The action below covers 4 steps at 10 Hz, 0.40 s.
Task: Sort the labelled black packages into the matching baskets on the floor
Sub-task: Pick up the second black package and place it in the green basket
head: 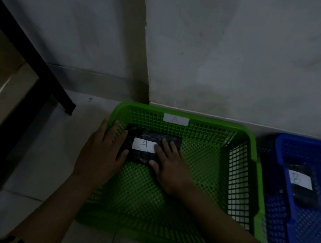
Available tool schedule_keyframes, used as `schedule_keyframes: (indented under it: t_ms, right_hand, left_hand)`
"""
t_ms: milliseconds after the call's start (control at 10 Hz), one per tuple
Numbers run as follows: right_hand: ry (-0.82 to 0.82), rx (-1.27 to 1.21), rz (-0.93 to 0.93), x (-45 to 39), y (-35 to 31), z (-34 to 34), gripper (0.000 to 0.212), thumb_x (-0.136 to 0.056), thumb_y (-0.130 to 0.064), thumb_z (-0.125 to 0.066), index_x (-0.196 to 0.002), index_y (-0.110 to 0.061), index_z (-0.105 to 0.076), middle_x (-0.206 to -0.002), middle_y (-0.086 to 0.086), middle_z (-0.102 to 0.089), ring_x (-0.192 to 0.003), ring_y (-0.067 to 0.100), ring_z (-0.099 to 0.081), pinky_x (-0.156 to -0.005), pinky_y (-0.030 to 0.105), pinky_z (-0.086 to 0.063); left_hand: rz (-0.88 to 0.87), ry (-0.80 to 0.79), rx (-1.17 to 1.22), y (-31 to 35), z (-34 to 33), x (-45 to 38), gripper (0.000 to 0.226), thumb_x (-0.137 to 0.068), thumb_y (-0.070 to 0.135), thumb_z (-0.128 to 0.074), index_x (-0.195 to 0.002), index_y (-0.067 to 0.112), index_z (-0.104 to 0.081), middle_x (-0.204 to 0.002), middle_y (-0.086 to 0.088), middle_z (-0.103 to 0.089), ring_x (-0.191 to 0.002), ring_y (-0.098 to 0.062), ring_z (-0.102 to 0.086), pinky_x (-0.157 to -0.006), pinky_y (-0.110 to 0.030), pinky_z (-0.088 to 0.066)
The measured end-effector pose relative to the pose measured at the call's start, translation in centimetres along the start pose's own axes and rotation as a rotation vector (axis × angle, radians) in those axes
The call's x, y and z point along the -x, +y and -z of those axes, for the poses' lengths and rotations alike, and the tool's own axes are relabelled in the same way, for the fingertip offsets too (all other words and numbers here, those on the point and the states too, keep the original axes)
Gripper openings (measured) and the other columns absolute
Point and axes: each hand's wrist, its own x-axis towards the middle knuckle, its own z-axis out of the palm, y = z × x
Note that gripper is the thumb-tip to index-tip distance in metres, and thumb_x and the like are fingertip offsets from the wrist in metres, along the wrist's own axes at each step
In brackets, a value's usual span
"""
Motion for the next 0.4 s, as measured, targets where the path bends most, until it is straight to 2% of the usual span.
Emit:
schedule_keyframes:
  t_ms: [100,200,300,400]
  right_hand:
    - [-0.035,-0.058,0.009,0.4,0.0,1.3,0.058,-0.094,-0.044,-0.029,-0.143,-0.018,-0.010,-0.157,0.007,0.002,-0.144,0.024,0.005,-0.118,0.041,0.000]
    - [-0.019,-0.090,0.022,2.1,0.2,3.4,0.058,-0.095,-0.042,-0.030,-0.143,-0.017,-0.010,-0.157,0.006,0.002,-0.144,0.022,0.006,-0.118,0.039,0.001]
    - [-0.021,-0.145,-0.046,4.6,0.2,6.3,0.059,-0.095,-0.043,-0.029,-0.142,-0.016,-0.008,-0.157,0.006,0.001,-0.144,0.022,0.004,-0.118,0.036,0.000]
    - [0.034,-0.148,-0.098,8.1,-0.1,10.0,0.060,-0.094,-0.043,-0.031,-0.142,-0.015,-0.008,-0.157,0.007,-0.002,-0.144,0.022,0.002,-0.118,0.036,0.000]
  left_hand:
    - [0.008,-0.028,-0.033,-0.2,-0.3,0.2,0.060,-0.084,0.047,-0.028,-0.121,0.007,-0.052,-0.125,-0.022,-0.058,-0.121,-0.043,-0.042,-0.078,-0.057,-0.051]
    - [-0.010,-0.087,-0.037,0.5,0.5,1.0,0.067,-0.091,0.054,-0.012,-0.120,0.008,-0.052,-0.126,-0.023,-0.058,-0.121,-0.038,-0.034,-0.082,-0.063,-0.047]
    - [-0.031,-0.099,-0.045,2.6,3.2,2.2,0.060,-0.082,0.047,-0.028,-0.117,0.008,-0.057,-0.125,-0.025,-0.058,-0.117,-0.042,-0.050,-0.084,-0.065,-0.046]
    - [-0.067,-0.103,-0.055,6.2,7.5,3.7,0.059,-0.078,0.045,-0.031,-0.117,0.011,-0.058,-0.126,-0.020,-0.058,-0.114,-0.040,-0.054,-0.080,-0.062,-0.048]
